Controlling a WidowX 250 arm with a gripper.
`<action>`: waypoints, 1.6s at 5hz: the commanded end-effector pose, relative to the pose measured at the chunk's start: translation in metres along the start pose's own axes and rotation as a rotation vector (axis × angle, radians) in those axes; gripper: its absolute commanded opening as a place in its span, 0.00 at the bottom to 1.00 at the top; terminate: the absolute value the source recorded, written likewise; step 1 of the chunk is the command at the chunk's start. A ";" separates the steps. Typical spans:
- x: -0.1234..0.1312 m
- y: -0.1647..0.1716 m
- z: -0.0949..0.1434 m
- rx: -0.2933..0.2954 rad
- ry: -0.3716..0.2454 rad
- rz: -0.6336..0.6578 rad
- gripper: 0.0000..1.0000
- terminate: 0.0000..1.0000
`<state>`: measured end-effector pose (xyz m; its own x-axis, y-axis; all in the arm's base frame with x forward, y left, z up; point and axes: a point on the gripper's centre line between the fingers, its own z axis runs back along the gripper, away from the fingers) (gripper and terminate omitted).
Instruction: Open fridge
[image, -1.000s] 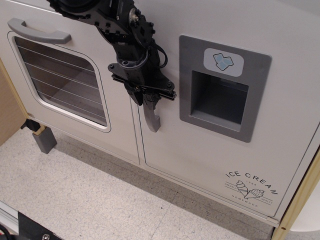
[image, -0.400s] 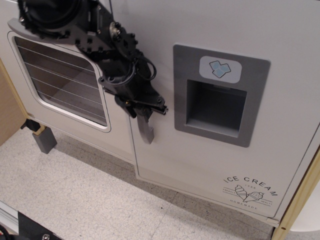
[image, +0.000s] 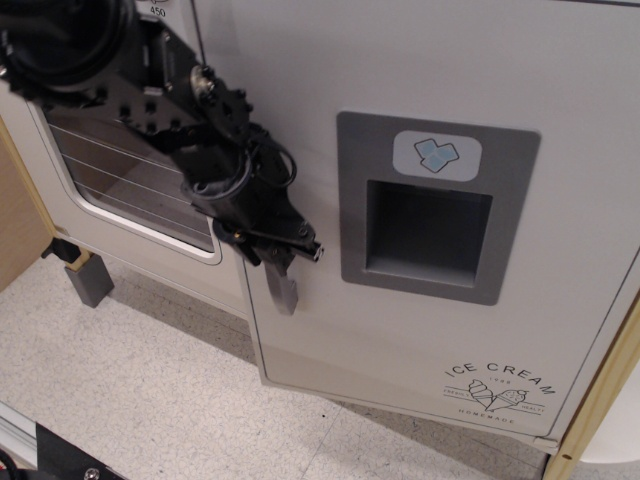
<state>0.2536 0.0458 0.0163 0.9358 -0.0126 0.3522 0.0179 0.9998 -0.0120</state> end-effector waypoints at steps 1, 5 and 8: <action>-0.018 0.016 0.024 0.022 0.008 -0.075 1.00 0.00; 0.005 0.102 0.063 0.156 0.096 0.378 1.00 0.00; 0.058 0.110 0.091 0.059 0.083 0.558 1.00 0.00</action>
<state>0.2800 0.1501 0.1061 0.8255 0.5321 0.1881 -0.5160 0.8466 -0.1300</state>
